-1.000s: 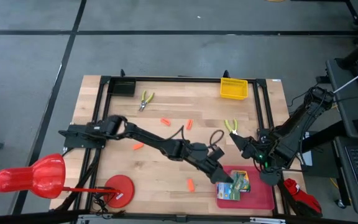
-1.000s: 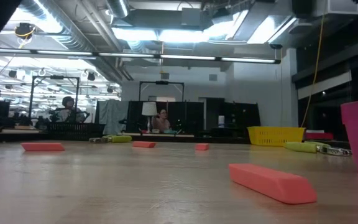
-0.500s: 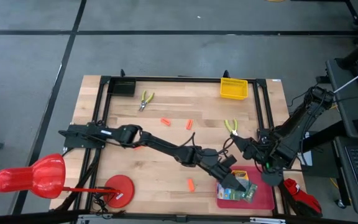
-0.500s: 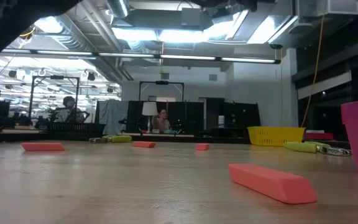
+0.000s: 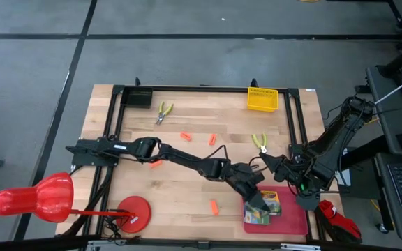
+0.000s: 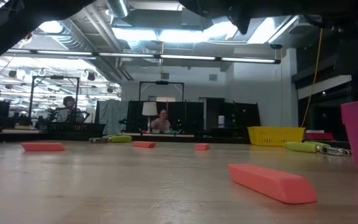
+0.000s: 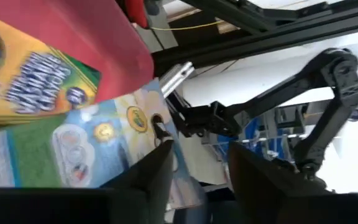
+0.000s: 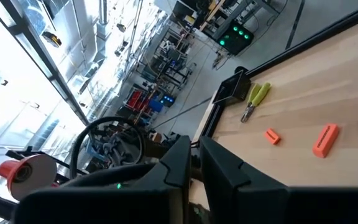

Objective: Pick & Place School Supplies
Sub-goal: Put the crayon box into the pink bin, then put the orange eraser into the black bin

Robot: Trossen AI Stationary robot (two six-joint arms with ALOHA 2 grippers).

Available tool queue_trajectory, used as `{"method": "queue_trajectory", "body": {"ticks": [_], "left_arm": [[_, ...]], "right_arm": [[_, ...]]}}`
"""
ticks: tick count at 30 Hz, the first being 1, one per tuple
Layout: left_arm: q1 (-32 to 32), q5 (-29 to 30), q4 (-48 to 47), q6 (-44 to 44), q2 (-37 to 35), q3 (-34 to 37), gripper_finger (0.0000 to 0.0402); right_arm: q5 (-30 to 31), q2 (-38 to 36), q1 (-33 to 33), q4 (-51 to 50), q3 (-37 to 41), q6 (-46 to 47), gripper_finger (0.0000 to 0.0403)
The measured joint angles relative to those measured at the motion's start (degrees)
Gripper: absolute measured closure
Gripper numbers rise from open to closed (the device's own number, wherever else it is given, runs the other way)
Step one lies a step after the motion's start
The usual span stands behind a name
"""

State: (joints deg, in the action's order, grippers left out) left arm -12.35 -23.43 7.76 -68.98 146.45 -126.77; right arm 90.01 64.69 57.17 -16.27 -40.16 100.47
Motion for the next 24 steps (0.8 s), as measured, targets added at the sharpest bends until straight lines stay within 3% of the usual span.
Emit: {"method": "queue_trajectory", "body": {"ticks": [6,15,21,24], "left_arm": [[0.57,-0.59,-1.84,0.47,-0.04,0.01,0.0217],[3.25,-4.76,-3.75,1.91,-0.95,0.01,0.0215],[4.72,-6.26,-16.68,10.1,-4.58,0.12,0.0231],[6.14,-3.65,-29.95,18.72,-8.75,0.12,0.0239]], "right_arm": [[-0.03,0.02,0.0,0.0,0.0,0.0,0.0363],[0.21,0.02,0.77,0.02,0.0,-0.02,0.0363],[0.22,0.0,1.72,0.05,-0.03,-0.11,0.0363],[-0.42,0.09,2.24,0.0,-0.02,-0.69,0.0363]]}}
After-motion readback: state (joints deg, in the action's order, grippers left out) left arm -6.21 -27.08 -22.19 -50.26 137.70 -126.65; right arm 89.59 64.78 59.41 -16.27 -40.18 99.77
